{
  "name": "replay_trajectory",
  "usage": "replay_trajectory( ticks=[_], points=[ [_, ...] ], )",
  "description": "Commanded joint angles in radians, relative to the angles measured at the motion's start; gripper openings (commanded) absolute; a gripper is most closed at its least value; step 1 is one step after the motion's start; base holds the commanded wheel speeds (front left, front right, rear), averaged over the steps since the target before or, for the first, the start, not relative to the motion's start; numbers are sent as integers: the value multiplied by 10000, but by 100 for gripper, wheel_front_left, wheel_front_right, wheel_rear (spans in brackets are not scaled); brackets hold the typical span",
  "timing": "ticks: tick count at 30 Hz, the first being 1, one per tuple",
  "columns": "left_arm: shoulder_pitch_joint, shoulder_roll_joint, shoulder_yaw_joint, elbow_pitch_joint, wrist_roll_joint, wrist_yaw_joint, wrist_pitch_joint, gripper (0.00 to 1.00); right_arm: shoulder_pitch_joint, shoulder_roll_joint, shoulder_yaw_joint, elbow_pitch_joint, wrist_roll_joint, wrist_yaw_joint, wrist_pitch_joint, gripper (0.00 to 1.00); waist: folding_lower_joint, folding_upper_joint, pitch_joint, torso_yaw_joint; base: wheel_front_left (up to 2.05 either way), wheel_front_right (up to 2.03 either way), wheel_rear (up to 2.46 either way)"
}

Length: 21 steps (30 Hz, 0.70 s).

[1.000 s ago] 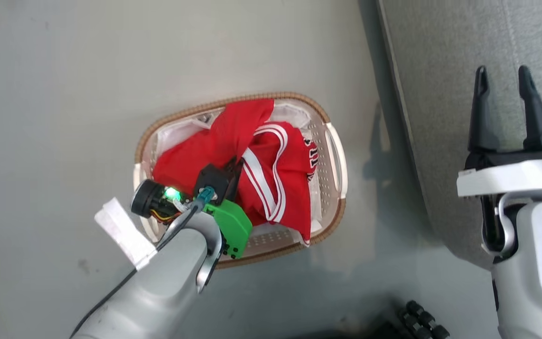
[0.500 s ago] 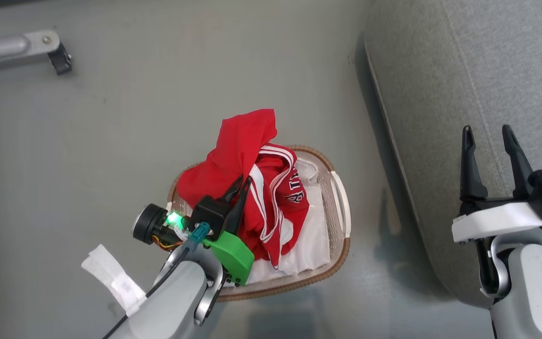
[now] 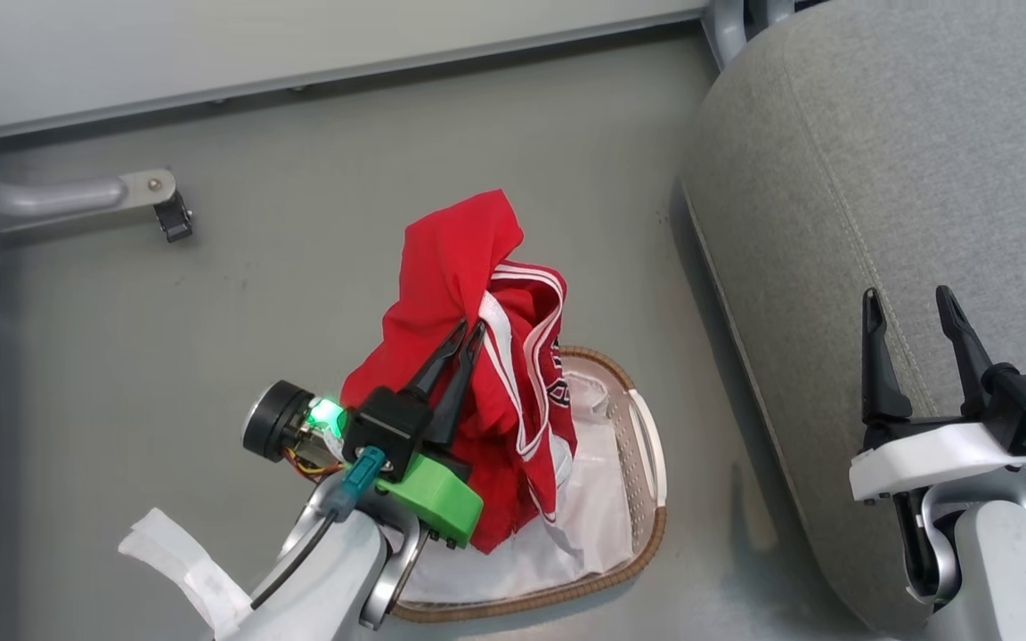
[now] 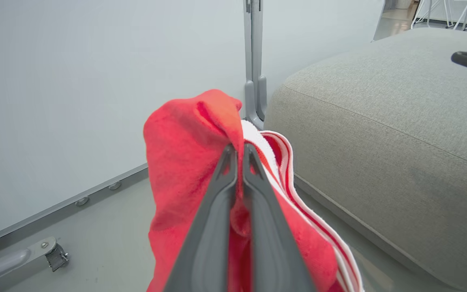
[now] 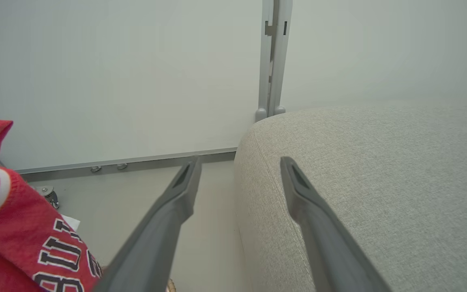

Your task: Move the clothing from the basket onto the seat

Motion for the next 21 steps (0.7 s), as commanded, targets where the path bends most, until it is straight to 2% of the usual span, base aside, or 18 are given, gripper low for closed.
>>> replay_trajectory(
  ticks=[1,5,11,21],
  points=[
    [72,105,97,-170,86,-74,-65,0,144,-33,46,9,-78,-7,-49,100,1,0,-328,58,0,0,0],
    [-352,179,248,-371,208,-70,-65,0,261,-35,249,5,-99,-7,-49,100,1,0,-537,88,0,0,0],
    [-1221,-135,508,-280,260,285,75,0,303,-35,599,-44,-121,-7,-49,100,1,0,-751,129,0,0,0],
    [-3159,-664,434,261,420,195,734,0,15,-30,1627,-70,-151,-7,-49,100,1,0,-986,92,0,0,0]
  ],
)
